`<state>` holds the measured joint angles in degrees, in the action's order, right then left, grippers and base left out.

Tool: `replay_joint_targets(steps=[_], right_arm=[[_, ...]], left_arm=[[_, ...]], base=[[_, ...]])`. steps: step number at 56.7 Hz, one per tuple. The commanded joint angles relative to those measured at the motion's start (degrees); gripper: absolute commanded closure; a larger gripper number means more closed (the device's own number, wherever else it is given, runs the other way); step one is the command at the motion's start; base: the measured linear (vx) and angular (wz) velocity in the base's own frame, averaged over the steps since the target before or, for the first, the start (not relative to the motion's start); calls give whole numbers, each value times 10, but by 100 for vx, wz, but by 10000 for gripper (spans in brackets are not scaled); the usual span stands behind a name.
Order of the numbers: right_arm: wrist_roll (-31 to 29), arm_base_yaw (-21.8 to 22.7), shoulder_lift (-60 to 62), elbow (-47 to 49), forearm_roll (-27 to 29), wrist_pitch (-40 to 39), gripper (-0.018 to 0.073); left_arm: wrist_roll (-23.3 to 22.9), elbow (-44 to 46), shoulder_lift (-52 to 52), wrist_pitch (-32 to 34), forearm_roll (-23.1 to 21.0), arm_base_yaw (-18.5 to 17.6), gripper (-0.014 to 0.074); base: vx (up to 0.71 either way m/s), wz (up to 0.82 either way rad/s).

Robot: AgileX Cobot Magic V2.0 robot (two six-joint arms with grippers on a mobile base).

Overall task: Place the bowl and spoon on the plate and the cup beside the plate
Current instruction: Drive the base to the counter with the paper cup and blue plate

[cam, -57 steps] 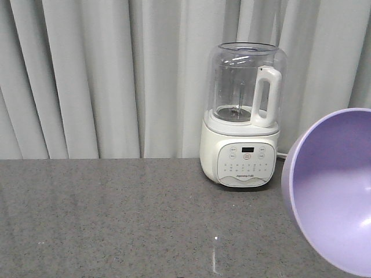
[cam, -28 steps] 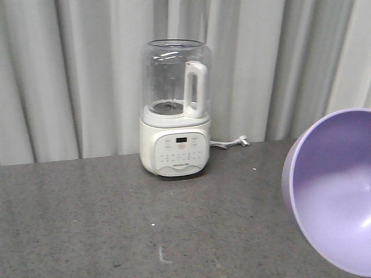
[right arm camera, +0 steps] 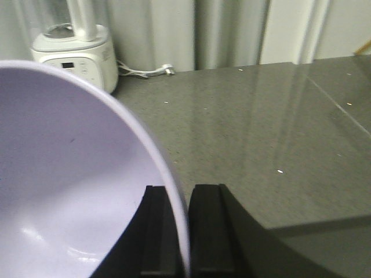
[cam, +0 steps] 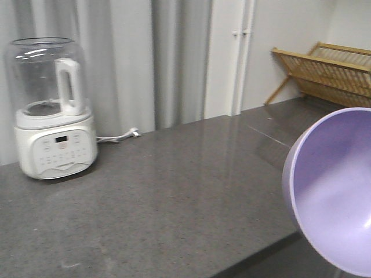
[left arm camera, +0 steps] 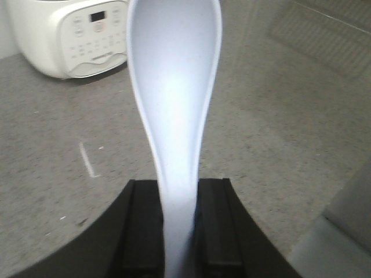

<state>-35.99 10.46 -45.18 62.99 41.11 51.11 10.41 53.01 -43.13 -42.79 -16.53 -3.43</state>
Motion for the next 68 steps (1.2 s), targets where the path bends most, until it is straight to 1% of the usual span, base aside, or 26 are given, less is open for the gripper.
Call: replay_joint_targets(steps=[1, 31, 68], right_arm=[[0, 0, 1, 16, 25, -41, 568], [0, 0, 1, 16, 25, -39, 568], [0, 0, 1, 16, 25, -39, 568]], left_arm=[[-1, 17, 1, 43, -14, -3, 599], [-1, 17, 1, 43, -14, -3, 599], [-1, 17, 1, 43, -14, -3, 599]], base=[[-7, -78], [1, -85], [18, -43]])
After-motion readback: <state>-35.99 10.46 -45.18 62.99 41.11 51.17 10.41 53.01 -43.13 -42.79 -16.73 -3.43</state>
